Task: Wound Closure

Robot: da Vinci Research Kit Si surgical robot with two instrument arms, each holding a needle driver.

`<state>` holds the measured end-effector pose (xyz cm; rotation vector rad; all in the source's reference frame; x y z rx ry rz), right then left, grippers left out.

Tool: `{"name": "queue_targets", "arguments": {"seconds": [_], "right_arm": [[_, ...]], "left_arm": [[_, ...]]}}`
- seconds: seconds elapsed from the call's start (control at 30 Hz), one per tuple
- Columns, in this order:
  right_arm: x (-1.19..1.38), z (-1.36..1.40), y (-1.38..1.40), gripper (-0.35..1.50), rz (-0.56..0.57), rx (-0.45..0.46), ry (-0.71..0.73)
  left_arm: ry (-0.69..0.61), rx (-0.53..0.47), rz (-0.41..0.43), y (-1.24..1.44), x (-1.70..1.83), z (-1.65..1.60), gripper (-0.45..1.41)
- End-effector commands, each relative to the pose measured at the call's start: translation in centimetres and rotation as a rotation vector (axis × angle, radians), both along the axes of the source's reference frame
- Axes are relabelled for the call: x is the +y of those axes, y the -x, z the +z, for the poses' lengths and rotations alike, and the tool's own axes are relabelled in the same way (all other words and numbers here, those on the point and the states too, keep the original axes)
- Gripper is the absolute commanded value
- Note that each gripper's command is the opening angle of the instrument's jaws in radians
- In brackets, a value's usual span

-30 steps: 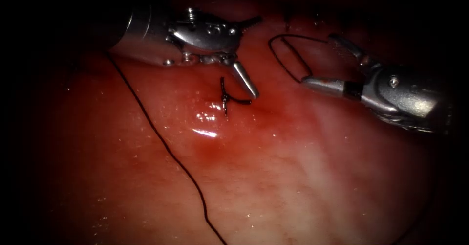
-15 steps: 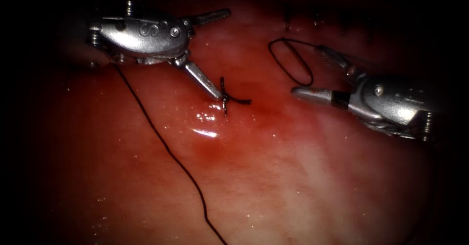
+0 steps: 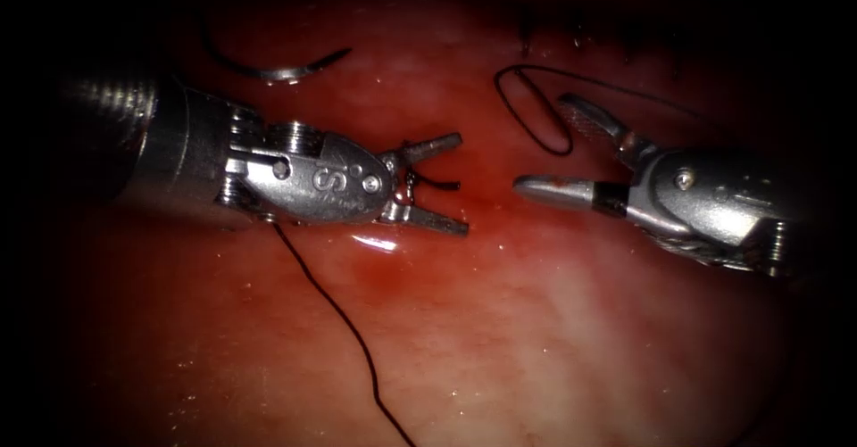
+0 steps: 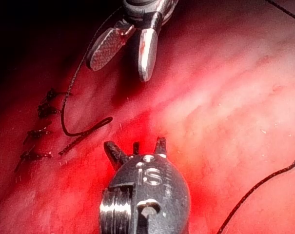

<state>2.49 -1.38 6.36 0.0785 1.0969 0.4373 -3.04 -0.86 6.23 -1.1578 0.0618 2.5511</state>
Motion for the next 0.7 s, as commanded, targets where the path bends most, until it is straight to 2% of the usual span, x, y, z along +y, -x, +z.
{"name": "queue_targets", "arguments": {"seconds": [0.03,0.17,0.63,0.7], "right_arm": [[-0.01,0.04,-0.06,1.11,-0.002,0.0,0.0],[0.0,0.04,-0.06,1.09,-0.001,0.0,0.0],[-0.04,0.15,-0.06,1.08,-0.013,-0.018,0.003],[-0.04,0.14,-0.06,1.08,-0.014,-0.018,0.002]], "left_arm": [[-0.005,0.007,-0.001,0.06,-0.01,0.04,0.05],[-0.013,0.032,-0.02,0.02,-0.02,0.01,-0.08],[-0.021,0.022,-0.013,0.1,0.05,0.03,-0.03],[-0.021,0.022,-0.013,0.1,0.05,0.03,-0.1]]}}
